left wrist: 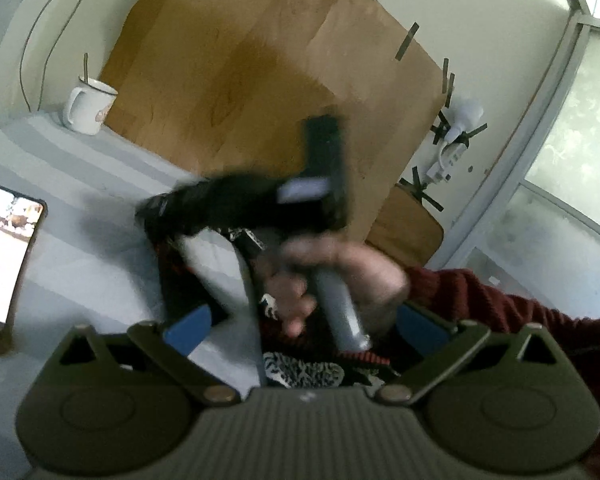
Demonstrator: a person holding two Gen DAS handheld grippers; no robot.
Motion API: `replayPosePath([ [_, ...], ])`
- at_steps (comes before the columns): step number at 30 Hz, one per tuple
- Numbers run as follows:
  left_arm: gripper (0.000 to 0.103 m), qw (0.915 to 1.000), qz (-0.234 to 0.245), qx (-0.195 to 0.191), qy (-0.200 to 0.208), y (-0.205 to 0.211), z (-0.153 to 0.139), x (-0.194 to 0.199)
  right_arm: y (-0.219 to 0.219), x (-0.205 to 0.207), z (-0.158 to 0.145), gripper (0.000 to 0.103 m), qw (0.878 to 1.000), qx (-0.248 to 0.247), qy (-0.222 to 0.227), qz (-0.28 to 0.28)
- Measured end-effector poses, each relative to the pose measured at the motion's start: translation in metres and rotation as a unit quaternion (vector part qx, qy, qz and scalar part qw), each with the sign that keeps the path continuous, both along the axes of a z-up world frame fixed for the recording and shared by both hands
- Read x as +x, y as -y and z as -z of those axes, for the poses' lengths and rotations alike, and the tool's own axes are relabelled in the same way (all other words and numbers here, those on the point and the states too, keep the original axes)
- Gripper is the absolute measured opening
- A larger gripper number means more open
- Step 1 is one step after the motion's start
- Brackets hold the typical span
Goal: Fold small clothes
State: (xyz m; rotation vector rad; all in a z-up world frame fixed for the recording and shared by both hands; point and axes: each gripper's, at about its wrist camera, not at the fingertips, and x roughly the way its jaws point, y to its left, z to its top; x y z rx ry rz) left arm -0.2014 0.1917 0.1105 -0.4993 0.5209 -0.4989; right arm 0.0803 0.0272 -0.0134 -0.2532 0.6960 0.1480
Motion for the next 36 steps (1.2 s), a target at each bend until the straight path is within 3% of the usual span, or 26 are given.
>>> replayPosePath([
  [3,0.102,1.0,0.0,-0.003,-0.006,0.002,0.0,0.005,0.011,-0.034,-0.064,0.011,0.986,0.147,0.054,-0.049],
  [6,0.102,0.9998,0.008,-0.009,-0.014,0.009,0.001,0.015,0.05,-0.085,-0.127,0.011,0.96,0.236,0.135,-0.067],
  [9,0.102,0.9993,0.026,-0.013,-0.022,0.019,0.004,0.028,0.121,-0.145,-0.167,0.018,0.931,0.292,0.219,-0.022],
  [10,0.102,0.9991,0.031,-0.012,-0.028,0.024,0.005,0.034,0.145,-0.162,-0.17,0.023,0.926,0.295,0.237,0.01],
  [12,0.102,0.9984,0.041,-0.01,-0.038,0.033,0.007,0.047,0.197,-0.2,-0.168,0.065,0.918,0.285,0.257,0.099],
  [15,0.102,0.9973,0.051,-0.005,-0.054,0.046,0.011,0.066,0.264,-0.255,-0.149,0.064,0.893,0.278,0.275,0.221],
  [18,0.102,0.9959,0.057,0.004,-0.07,0.059,0.017,0.079,0.301,-0.301,-0.144,0.064,0.867,0.283,0.302,0.278],
  [20,0.102,0.9948,0.061,0.014,-0.081,0.066,0.02,0.087,0.301,-0.314,-0.151,0.064,0.872,0.259,0.315,0.271],
  [22,0.102,0.9939,0.062,0.019,-0.089,0.071,0.022,0.093,0.285,-0.309,-0.16,0.064,0.895,0.196,0.316,0.247],
  [24,0.102,0.9936,0.06,0.023,-0.093,0.074,0.024,0.098,0.26,-0.292,-0.163,0.064,0.919,0.112,0.308,0.218],
  [28,0.102,0.9935,0.048,0.045,-0.093,0.076,0.021,0.112,0.223,-0.246,-0.148,0.064,0.947,-0.051,0.265,0.172],
  [31,0.102,0.9939,0.028,0.044,-0.097,0.069,0.017,0.132,0.203,-0.22,-0.119,0.065,0.953,-0.165,0.218,0.133],
  [33,0.102,0.9943,0.018,0.036,-0.099,0.065,0.016,0.147,0.199,-0.192,-0.107,0.065,0.944,-0.24,0.181,0.137],
  [35,0.102,0.9945,0.005,0.034,-0.099,0.062,0.015,0.162,0.208,-0.171,-0.102,0.062,0.941,-0.265,0.146,0.151],
  [36,0.102,0.9945,0.0,0.032,-0.1,0.062,0.015,0.168,0.216,-0.165,-0.103,0.04,0.943,-0.262,0.129,0.158],
])
